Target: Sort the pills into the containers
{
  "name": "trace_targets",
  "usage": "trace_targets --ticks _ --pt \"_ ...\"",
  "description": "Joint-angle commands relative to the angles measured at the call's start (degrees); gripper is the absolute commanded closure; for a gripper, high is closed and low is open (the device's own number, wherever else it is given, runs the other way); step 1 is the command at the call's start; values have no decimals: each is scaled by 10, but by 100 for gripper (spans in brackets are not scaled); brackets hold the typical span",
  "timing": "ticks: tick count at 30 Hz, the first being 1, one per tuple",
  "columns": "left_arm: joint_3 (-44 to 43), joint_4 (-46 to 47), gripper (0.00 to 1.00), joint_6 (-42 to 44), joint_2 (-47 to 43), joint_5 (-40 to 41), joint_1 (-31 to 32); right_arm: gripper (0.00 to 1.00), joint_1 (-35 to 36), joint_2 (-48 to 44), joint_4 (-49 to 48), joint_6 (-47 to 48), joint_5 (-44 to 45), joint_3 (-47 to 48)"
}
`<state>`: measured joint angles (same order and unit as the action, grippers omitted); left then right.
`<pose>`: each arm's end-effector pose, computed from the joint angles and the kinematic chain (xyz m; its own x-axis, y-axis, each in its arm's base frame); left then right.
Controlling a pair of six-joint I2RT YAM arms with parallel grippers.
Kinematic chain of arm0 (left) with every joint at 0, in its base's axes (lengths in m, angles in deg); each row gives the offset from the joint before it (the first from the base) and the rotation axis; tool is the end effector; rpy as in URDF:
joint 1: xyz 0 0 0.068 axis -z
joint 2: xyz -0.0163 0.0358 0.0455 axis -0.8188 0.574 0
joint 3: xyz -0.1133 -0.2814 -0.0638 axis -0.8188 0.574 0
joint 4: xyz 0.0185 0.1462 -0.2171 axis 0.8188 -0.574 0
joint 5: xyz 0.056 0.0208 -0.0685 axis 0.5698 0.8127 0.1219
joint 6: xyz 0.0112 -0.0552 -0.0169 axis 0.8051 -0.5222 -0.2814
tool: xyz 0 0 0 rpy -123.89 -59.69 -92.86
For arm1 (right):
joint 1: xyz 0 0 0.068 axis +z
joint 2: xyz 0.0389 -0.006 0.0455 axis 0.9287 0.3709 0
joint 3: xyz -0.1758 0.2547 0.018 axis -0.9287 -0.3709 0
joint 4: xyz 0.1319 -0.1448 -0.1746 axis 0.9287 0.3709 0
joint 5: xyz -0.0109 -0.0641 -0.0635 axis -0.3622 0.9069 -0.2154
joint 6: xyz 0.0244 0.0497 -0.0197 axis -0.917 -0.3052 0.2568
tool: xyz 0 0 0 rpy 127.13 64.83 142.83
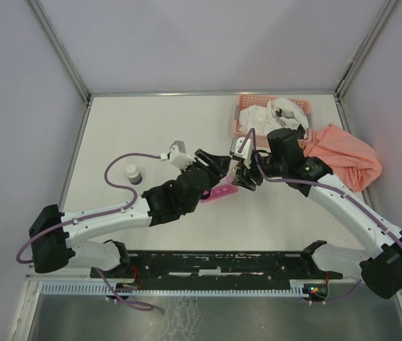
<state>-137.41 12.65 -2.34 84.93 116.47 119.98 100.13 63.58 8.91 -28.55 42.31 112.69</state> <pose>0.1454 -0.2433 0.3410 -0.4103 -0.7833 -0.4670 -0.0153 0.5180 -0.8553 0.1928 0.1469 0.3494 -0.0750 -0.5138 -0.8546 -0.9553 0.2828 -0.0862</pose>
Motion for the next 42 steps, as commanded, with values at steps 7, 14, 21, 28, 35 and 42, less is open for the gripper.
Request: trace_targets --ticks 7,14,21,28,35,42 --pt "-1 47 39 -32 -4 -19 4 97 4 -11 -39 -18 8 15" --pt "12 67 52 -29 -12 -22 4 97 4 -8 -40 -27 -3 17" --pt "74 182 80 45 -43 -44 1 98 -2 8 -42 -80 -67 25" --pt "202 464 88 188 -68 -261 -46 98 -50 21 -93 -194 -209 18" --pt "135 336 90 343 -49 -465 -75 98 -84 52 -161 -307 -302 8" --pt "149 351 89 374 -59 -620 -125 98 -114 72 -428 -558 -371 -54"
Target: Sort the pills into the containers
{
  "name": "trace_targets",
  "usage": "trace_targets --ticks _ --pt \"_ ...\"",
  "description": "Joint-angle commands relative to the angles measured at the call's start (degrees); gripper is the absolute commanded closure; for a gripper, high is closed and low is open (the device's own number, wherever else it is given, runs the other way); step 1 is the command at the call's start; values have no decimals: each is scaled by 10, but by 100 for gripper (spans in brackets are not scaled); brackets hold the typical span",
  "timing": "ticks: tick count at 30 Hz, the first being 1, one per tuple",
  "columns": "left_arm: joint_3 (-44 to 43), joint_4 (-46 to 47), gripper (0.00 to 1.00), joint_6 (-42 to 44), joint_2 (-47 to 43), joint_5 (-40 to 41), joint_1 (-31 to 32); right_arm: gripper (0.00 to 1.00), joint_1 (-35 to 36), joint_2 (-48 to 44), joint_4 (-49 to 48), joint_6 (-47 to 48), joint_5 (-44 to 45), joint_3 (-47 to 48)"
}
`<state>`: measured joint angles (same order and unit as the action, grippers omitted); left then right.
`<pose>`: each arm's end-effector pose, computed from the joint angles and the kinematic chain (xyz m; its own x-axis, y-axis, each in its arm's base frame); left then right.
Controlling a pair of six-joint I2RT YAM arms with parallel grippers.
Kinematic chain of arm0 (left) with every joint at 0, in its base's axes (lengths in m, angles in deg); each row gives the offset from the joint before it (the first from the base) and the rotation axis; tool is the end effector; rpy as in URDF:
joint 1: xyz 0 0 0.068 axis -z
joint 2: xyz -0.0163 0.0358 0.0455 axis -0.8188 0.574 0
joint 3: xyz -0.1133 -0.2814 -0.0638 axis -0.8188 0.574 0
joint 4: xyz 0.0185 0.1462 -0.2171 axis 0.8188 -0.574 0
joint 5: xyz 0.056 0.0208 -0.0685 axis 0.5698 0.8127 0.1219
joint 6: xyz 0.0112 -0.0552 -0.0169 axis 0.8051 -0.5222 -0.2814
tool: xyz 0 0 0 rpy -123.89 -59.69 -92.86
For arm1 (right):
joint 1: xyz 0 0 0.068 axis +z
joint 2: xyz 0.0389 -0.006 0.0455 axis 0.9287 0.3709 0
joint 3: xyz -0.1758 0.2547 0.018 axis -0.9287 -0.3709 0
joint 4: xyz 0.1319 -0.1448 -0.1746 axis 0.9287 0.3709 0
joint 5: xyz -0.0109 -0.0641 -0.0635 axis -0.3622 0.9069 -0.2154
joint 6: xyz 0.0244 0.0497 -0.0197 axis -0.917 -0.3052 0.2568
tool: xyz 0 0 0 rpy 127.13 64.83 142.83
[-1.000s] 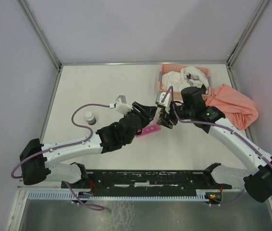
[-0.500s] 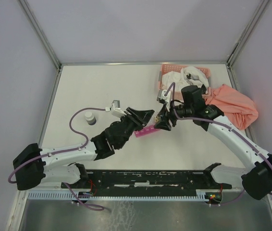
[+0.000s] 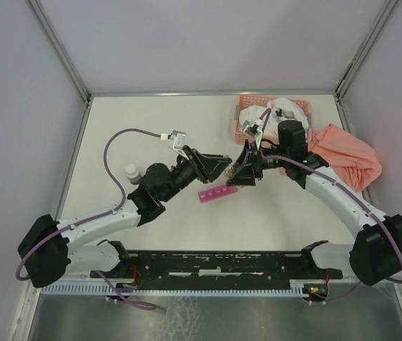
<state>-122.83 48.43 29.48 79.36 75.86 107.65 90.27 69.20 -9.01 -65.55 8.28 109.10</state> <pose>0.1601 -0.2072 0.3422 -0.4449 -0.5177 -0.7308 0.6358 0.3922 -0.6648 0.2284 0.1346 0.3420 -0.5786 -0.1670 -0.7983 -0.8154 0.0952 0.5710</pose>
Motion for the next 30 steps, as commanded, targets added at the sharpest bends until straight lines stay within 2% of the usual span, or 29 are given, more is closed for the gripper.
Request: trace_targets --ticks 1,3,7,11,18,22,26,30 --pt "4 -1 86 56 -5 -227 -8 98 -16 15 -262 -197 -32 -21" --pt "3 0 76 56 -10 -232 -17 98 -15 13 -262 -193 -31 -23" --pt "-3 -17 28 43 -28 -184 -21 98 -15 -3 -183 -112 -19 -10" --pt "1 -44 2 49 -65 -121 -22 98 -13 -17 -84 -6 0 10" --pt "40 -101 1 76 -156 -58 -22 98 7 -42 39 152 46 33" --pt "90 -50 1 70 -198 -49 -22 98 27 -68 99 263 125 38" --pt "102 12 1 17 -187 -20 -21 98 40 -77 122 323 202 38" --pt "74 -2 1 -98 -140 64 -21 98 52 -82 121 346 261 33"
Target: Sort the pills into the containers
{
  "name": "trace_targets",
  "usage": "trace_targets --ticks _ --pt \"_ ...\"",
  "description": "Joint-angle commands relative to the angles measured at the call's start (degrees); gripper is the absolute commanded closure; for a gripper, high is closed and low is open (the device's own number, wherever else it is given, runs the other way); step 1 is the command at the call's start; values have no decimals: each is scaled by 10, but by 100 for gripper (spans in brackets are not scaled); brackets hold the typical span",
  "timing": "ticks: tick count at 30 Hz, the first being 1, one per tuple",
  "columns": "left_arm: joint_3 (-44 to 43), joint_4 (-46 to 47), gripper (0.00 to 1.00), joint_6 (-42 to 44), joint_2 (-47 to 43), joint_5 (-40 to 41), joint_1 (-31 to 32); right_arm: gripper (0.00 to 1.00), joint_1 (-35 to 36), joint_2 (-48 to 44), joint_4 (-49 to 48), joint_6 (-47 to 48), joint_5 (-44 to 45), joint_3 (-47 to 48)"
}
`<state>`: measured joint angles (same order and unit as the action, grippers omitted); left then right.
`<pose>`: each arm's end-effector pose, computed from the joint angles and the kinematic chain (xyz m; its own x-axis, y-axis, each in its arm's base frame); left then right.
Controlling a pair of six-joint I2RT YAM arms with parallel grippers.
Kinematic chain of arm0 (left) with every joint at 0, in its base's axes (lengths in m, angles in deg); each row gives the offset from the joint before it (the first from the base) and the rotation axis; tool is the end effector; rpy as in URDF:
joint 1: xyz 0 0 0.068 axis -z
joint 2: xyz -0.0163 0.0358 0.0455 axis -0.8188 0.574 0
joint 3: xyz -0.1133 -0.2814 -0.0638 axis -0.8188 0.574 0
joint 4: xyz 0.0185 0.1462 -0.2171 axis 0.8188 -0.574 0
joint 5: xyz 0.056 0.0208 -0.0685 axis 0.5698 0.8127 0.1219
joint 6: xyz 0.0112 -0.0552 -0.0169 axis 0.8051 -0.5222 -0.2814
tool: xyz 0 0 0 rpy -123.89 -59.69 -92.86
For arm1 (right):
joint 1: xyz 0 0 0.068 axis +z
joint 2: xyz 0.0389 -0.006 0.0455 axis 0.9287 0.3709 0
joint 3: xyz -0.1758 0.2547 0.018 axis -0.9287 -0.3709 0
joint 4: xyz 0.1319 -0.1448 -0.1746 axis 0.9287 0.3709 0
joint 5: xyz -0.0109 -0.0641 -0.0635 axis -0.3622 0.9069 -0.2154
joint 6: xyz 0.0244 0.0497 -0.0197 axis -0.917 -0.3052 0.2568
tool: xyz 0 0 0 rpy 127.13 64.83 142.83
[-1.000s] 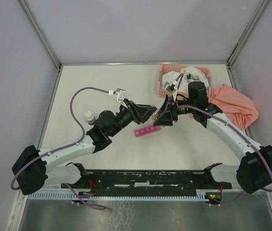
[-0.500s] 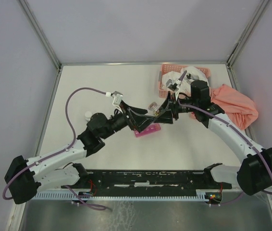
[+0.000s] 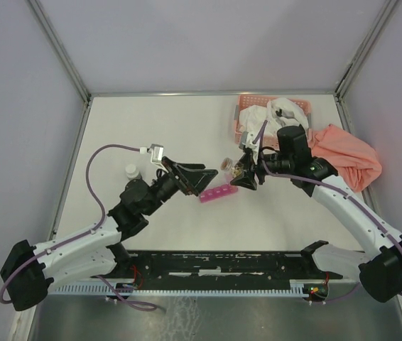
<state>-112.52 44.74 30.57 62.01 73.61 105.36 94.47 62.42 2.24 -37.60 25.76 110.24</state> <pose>0.1207 -0.1458 0.3316 -0.4009 -0.5413 -0.7391 0.6707 0.3762 -0.6393 0.1968 0.1328 0.3540 -0.1681 -0.3207 -0.9321 -0.9718 0.2127 0.1020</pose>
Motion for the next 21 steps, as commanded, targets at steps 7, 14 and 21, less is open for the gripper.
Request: trace_targets --ticks 7,14,21 --pt "-123 -93 1 -177 111 332 95 97 21 -11 9 77 121 21" --pt "-166 -137 6 -222 164 390 112 97 28 -9 11 77 123 23" --pt "-189 -147 16 -250 200 389 113 97 29 -8 11 74 120 23"
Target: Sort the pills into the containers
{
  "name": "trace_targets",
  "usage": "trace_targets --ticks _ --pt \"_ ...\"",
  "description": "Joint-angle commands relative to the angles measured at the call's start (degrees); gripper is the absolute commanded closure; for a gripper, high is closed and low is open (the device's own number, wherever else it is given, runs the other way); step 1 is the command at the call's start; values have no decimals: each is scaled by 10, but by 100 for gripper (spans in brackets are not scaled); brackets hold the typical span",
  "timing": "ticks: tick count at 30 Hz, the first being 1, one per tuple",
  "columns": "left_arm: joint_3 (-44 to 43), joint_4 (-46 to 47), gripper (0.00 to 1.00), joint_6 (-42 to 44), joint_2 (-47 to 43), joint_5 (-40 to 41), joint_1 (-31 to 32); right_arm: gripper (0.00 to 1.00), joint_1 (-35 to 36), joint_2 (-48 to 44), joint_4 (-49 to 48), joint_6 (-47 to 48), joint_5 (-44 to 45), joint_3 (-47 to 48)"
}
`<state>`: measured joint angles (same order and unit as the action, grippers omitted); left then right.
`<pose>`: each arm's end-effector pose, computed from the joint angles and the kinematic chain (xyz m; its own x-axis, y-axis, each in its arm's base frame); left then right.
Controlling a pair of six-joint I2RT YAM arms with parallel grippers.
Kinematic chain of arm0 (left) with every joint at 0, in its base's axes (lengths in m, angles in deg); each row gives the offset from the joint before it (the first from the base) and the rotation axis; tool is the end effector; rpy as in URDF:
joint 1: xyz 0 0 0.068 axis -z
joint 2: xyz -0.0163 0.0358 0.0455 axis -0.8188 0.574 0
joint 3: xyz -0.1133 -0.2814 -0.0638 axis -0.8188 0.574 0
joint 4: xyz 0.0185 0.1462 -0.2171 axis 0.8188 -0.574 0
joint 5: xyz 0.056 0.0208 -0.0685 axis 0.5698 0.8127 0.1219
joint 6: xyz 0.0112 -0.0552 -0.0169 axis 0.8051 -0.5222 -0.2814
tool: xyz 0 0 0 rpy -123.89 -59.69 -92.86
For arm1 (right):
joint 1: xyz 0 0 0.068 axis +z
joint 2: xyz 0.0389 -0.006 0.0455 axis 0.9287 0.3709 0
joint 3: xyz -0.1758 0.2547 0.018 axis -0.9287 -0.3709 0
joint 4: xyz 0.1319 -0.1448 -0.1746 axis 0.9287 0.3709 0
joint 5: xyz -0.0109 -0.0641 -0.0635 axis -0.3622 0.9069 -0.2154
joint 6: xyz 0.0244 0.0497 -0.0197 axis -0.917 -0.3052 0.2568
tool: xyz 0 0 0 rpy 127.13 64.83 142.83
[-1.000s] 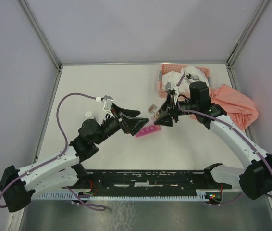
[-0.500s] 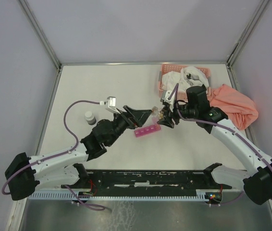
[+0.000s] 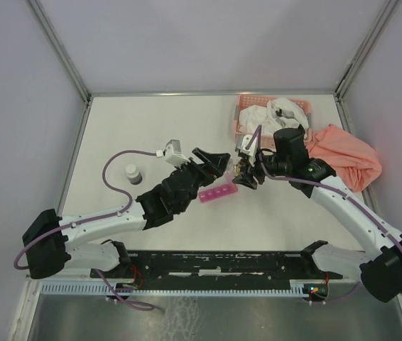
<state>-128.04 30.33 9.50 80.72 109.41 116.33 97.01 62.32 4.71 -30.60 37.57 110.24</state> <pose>0.1491 -0.2209 0.3333 -0.4016 -0.7559 -0.5170 0.1638 0.4962 -0.8526 0.1957 0.1368 0.3473 -0.0849 -0.4448 -0.8916 -0.9546 0.2927 -0.0551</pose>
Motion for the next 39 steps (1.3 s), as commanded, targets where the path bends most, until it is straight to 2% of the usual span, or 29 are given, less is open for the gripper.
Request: trace_targets --ticks 1,6,13,21,32,39 --pt "-36 -2 16 -42 17 28 3 97 4 -7 -13 3 2 24" --pt "-48 0 20 -53 31 15 3 97 5 -5 -12 3 2 24" --pt "-48 8 32 -68 38 -2 4 97 5 -4 -12 1 6 26" --pt "-45 8 34 -92 39 -18 6 97 6 -2 -15 -7 15 28" --pt "-48 14 45 -100 46 -27 7 97 7 2 -15 -10 21 28" --pt "-44 23 59 -92 45 -49 7 97 8 8 -14 -24 12 33"
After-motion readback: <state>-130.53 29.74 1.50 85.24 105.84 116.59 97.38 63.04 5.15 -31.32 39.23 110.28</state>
